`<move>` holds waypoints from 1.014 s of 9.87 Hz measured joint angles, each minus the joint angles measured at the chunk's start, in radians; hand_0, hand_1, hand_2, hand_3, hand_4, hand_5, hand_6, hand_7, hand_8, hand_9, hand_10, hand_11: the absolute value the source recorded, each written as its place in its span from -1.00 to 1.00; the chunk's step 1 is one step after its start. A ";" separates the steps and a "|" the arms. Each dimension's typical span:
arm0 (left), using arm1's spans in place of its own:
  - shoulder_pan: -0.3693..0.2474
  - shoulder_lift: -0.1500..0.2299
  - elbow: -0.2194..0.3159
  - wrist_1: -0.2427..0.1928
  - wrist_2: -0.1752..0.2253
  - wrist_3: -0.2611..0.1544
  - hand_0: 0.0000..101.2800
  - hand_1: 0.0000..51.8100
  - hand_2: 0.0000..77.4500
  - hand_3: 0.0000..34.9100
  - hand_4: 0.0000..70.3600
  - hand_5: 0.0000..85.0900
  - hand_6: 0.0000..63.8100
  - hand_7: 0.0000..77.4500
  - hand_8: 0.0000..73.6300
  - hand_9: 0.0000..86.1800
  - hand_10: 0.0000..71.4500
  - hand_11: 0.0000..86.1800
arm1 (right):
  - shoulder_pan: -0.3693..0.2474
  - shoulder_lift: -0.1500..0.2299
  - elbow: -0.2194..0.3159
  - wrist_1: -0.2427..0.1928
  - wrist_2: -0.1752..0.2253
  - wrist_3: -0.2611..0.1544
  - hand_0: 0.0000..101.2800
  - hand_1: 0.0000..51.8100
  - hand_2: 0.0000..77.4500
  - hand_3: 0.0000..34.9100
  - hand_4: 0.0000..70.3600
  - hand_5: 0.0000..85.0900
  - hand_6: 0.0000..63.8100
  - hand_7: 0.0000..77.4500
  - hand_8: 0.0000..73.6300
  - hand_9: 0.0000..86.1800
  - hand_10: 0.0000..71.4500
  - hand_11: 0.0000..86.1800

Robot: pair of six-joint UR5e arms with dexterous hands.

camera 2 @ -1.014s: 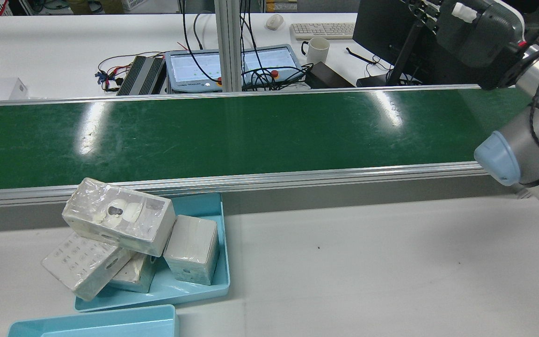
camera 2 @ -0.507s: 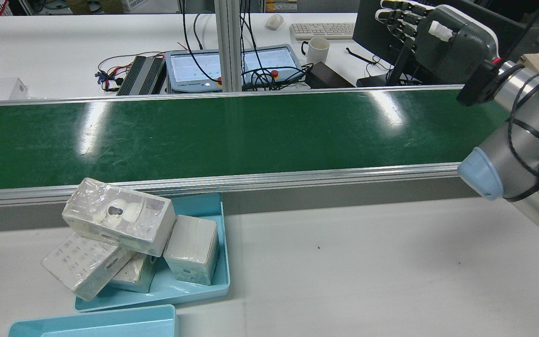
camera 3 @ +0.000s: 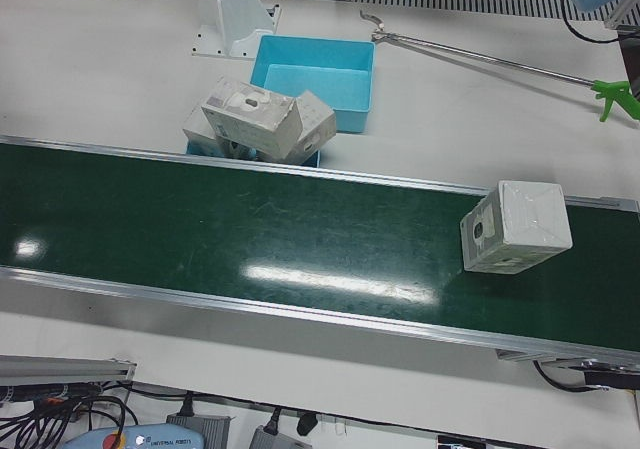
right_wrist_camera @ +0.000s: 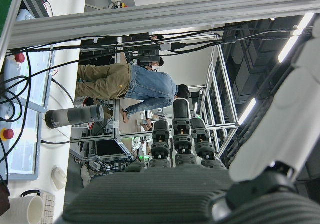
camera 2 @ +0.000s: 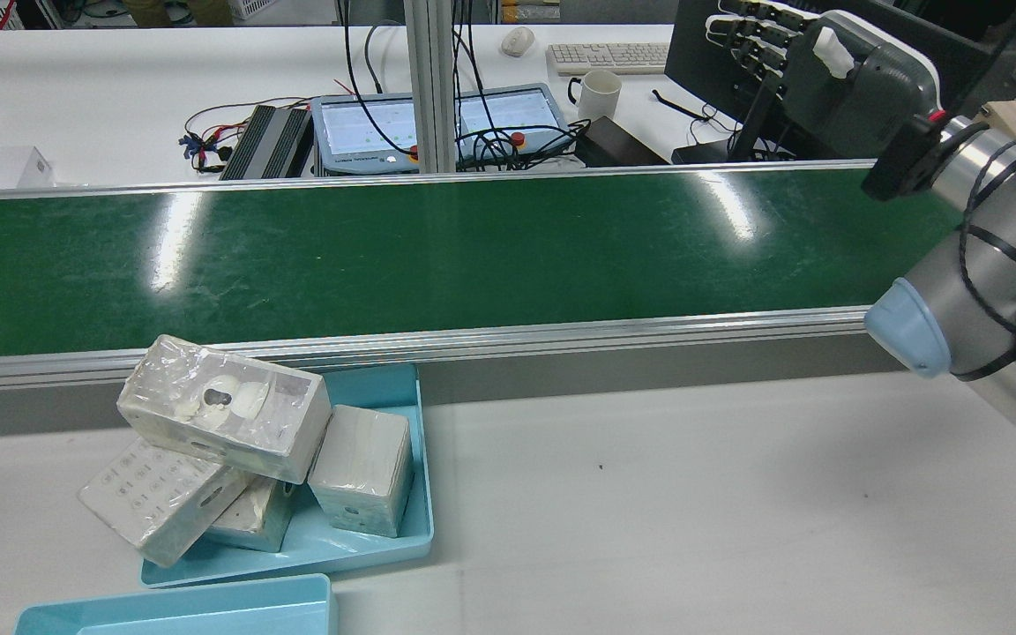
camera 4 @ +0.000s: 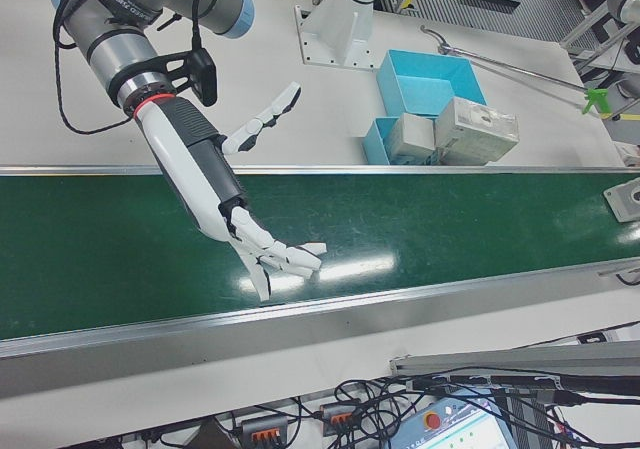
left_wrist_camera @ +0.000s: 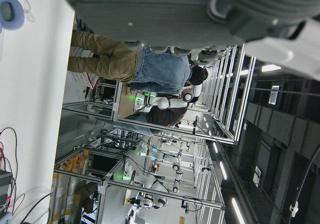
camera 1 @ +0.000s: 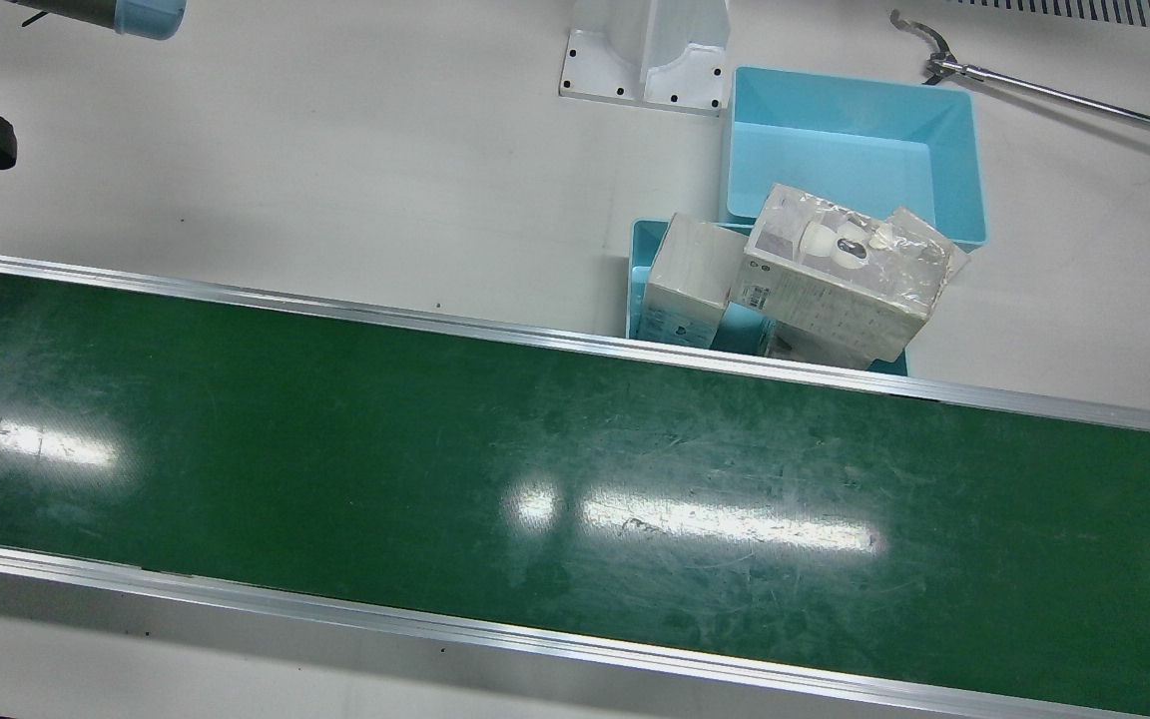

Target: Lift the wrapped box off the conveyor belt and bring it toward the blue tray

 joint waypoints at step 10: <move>0.000 0.000 0.000 0.000 0.000 0.000 -1.00 -1.00 -0.99 -1.00 -0.98 -0.97 -0.98 -0.99 -0.99 -1.00 -0.98 -0.99 | 0.005 0.006 0.034 0.009 0.002 -0.019 -0.20 -0.81 -0.87 -1.00 -0.69 -0.67 -0.64 -0.32 -0.56 -0.57 -0.88 -0.89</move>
